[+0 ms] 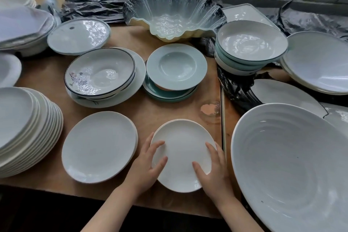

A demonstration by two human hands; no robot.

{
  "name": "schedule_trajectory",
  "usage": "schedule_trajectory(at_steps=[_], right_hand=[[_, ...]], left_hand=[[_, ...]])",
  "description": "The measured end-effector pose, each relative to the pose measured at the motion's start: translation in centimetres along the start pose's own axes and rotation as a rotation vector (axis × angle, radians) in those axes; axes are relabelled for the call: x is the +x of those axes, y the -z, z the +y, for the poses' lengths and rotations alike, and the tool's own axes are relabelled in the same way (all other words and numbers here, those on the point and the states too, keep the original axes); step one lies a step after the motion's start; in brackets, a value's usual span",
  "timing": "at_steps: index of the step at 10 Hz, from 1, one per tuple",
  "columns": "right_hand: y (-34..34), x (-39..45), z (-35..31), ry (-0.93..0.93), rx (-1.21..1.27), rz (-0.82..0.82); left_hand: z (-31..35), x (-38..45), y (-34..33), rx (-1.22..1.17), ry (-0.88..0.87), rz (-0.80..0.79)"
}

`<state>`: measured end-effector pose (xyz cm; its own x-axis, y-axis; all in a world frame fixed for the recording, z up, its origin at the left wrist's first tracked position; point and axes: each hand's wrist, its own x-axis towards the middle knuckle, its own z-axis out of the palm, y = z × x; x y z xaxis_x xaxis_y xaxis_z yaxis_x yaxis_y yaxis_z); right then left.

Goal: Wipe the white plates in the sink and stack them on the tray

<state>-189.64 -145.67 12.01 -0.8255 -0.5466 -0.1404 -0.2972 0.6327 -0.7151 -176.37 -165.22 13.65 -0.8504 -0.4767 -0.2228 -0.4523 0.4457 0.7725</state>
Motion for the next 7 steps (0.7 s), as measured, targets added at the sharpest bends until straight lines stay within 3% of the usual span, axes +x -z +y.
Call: schedule_trajectory(at_steps=[5, 7], right_hand=[[0.2, -2.4, -0.1, -0.055, 0.145, -0.047], [0.2, -6.9, -0.9, -0.009, 0.073, 0.007]], left_hand=[[-0.3, -1.7, -0.8, 0.073, 0.077, 0.03], [-1.0, -5.9, -0.3, 0.014, 0.031, 0.091]])
